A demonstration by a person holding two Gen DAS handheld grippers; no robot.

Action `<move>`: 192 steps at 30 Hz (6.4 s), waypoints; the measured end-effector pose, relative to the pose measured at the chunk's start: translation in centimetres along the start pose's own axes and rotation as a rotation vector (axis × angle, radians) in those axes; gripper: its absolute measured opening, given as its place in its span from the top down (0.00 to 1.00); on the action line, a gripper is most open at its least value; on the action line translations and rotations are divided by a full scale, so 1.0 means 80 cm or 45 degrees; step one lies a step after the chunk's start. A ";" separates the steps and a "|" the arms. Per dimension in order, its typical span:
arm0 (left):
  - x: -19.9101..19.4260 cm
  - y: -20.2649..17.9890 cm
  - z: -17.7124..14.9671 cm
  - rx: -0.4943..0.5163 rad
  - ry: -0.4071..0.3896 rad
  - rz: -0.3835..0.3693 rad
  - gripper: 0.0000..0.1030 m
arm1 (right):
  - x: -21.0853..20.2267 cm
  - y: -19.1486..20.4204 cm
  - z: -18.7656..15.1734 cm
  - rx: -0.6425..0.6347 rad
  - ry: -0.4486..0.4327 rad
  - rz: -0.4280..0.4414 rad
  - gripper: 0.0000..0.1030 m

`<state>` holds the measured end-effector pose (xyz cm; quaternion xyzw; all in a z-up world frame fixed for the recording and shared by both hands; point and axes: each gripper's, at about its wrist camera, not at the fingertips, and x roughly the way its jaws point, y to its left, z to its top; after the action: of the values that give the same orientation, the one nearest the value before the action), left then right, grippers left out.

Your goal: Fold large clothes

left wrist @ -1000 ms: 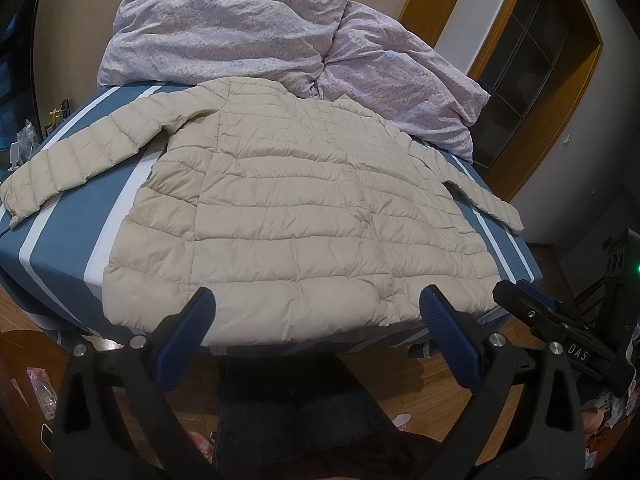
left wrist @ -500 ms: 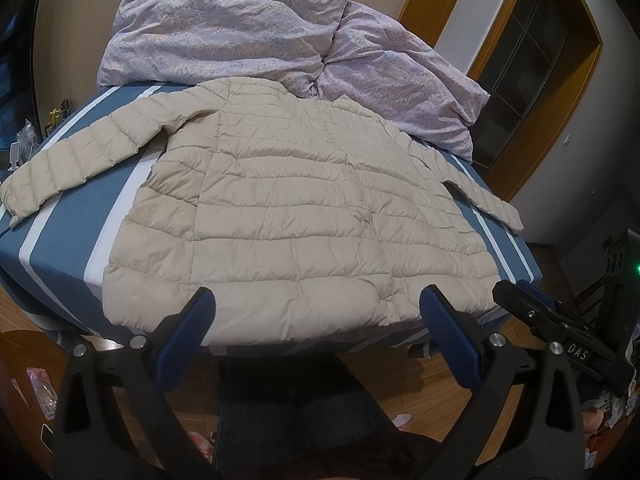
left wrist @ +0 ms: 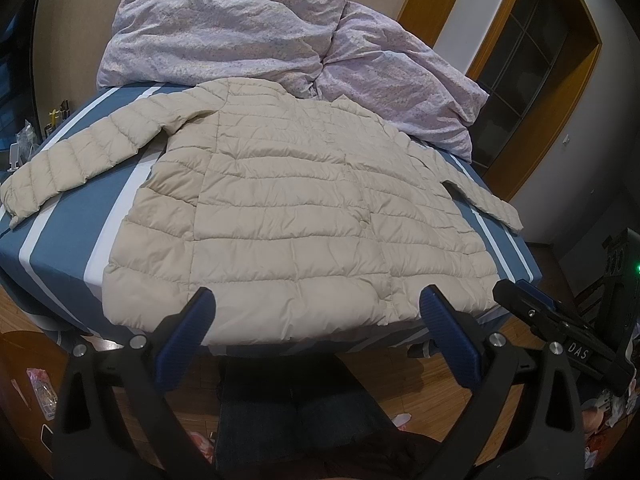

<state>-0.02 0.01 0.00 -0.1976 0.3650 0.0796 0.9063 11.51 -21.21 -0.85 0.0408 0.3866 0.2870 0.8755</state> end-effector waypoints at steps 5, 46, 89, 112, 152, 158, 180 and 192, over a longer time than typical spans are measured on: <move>0.000 0.000 0.000 0.000 0.000 -0.001 0.02 | 0.000 -0.001 0.000 0.000 0.000 0.000 0.01; 0.092 0.017 0.073 0.051 0.041 0.189 0.02 | 0.079 -0.050 0.057 0.025 0.071 -0.193 0.01; 0.269 0.084 0.138 0.123 0.086 0.605 0.02 | 0.153 -0.539 0.197 0.979 -0.035 -0.841 0.87; 0.269 0.091 0.140 0.066 0.101 0.543 0.02 | 0.355 -0.138 0.298 0.143 0.117 -0.274 0.91; 0.256 0.101 0.137 0.047 0.104 0.473 0.02 | 0.422 0.027 0.215 -0.198 0.187 -0.328 0.21; 0.205 0.128 0.137 -0.026 0.031 0.411 0.02 | 0.428 0.022 0.219 -0.154 0.185 -0.283 0.16; 0.023 0.410 0.116 -0.691 -0.019 0.909 0.26 | 0.428 0.016 0.219 -0.127 0.191 -0.172 0.03; 0.037 0.445 0.102 -0.866 -0.014 0.837 0.37 | 0.427 0.015 0.218 -0.120 0.189 -0.152 0.01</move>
<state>-3.03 35.80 -7.34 -0.3568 0.3566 0.4783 0.7188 41.52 0.64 -10.69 -0.0446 0.4382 0.2544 0.8610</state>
